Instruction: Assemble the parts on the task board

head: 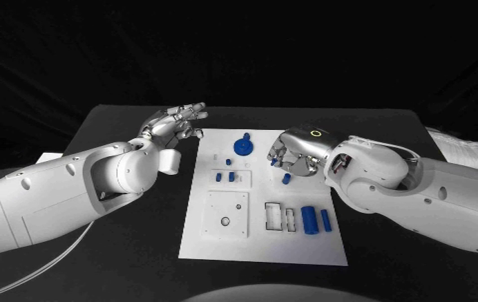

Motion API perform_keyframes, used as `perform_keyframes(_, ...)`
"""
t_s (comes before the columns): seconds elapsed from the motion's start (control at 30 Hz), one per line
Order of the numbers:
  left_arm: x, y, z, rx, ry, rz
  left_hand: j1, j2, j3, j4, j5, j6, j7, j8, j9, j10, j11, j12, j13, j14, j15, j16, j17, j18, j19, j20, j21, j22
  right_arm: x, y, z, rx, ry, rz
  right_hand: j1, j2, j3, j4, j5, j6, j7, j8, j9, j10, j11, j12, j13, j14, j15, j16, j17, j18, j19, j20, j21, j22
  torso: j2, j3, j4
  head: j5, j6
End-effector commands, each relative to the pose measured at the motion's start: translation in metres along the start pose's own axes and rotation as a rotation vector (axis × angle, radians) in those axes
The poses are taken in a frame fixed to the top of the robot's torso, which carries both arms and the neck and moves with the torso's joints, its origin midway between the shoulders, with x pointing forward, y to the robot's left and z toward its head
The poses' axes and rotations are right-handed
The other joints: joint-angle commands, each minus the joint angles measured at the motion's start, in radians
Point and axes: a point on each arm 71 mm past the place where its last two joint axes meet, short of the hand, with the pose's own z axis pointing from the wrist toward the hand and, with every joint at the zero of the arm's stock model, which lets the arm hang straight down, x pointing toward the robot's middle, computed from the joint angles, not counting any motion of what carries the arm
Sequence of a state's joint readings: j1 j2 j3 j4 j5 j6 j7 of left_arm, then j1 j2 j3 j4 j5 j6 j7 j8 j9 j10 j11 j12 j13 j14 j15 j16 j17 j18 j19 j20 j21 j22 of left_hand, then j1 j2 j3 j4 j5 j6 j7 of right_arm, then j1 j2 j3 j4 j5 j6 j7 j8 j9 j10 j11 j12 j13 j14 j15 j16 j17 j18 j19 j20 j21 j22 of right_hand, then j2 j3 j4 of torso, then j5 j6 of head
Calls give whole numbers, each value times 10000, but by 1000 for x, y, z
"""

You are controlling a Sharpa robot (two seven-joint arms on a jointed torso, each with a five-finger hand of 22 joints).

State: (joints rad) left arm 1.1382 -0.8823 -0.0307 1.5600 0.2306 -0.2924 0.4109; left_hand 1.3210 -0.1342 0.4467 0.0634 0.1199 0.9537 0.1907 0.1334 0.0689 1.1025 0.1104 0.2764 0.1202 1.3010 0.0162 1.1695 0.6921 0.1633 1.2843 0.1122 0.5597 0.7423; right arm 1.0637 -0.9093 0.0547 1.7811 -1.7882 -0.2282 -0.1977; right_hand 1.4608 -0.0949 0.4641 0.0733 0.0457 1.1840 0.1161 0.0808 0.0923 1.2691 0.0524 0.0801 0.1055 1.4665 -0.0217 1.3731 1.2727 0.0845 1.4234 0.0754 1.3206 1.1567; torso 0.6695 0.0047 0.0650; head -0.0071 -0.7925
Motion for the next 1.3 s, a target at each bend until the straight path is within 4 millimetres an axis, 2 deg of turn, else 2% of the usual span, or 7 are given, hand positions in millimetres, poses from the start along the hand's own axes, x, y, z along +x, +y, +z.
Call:
perform_keyframes(0.03,5,0,1,98,330,-75,1,-58,-37,-4,15,-62,0,35,-13,-80,-20,50,9,-71,27,-27,-8,177,-83,20,-61,-12,4,16,4,-467,36,339,-79,-16,70,-5,40,46,24,24,9,41,-15,-74,-9,545,-88,35,-2,-3,39,-32,40,-12,-10,-17,24,225,-101)
perform_keyframes(0.1,6,1,1,96,351,-83,-15,-65,-53,1,13,-69,2,38,-13,-92,-17,63,12,-74,30,-26,-13,176,-84,23,-62,-16,9,26,7,-724,141,480,-80,-15,75,-9,40,45,25,23,9,41,-14,-76,-10,544,-88,32,-8,-1,36,-33,36,-19,-2,-15,0,379,-146)
perform_keyframes(0.2,7,1,1,95,372,-92,-15,-65,-53,1,13,-69,2,38,-13,-92,-17,63,12,-74,30,-26,-13,176,-84,23,-62,-16,20,39,12,-1047,363,691,-81,-13,91,-20,43,39,32,17,9,39,-10,-84,-14,541,-86,23,-23,2,30,-36,25,-37,-7,-23,1,523,-232)
perform_keyframes(0.33,8,1,1,91,408,-106,-15,-65,-53,1,13,-69,2,38,-13,-92,-17,63,12,-74,30,-26,-13,176,-84,23,-62,-16,35,51,15,-1337,697,927,-83,-6,111,-35,47,33,39,10,9,38,-5,-94,-20,541,-82,25,-23,5,24,-39,17,-52,7,-23,14,610,-264)
perform_keyframes(0.63,9,2,2,80,454,-125,-15,-65,-53,1,13,-69,2,38,-13,-92,-17,63,12,-74,30,-26,-13,176,-84,23,-62,-16,63,68,20,-1689,1399,1228,-96,-3,134,-53,50,18,53,-2,8,30,6,-109,-29,536,-76,9,-52,14,7,-42,-10,-97,5,-10,-14,790,-360)
perform_keyframes(0.93,9,2,2,51,469,-132,-15,-65,-53,1,13,-69,2,38,-13,-92,-17,63,12,-74,30,-26,-13,176,-84,23,-62,-16,69,69,21,-1642,1742,1140,-152,-6,140,-53,47,4,66,-15,8,23,22,-125,-40,530,-66,-6,-80,17,-4,-40,-26,-123,5,-6,-17,754,-345)
perform_keyframes(1.3,10,3,3,27,620,23,-33,-72,-78,4,14,-81,3,45,-12,-113,-15,90,16,-85,35,-29,-35,176,-88,28,-64,-22,72,70,22,-1604,2044,994,-169,-11,142,-57,50,0,68,-19,8,20,24,-130,-44,529,-62,-6,-81,18,-6,-39,-29,-127,12,-8,-13,725,-421)
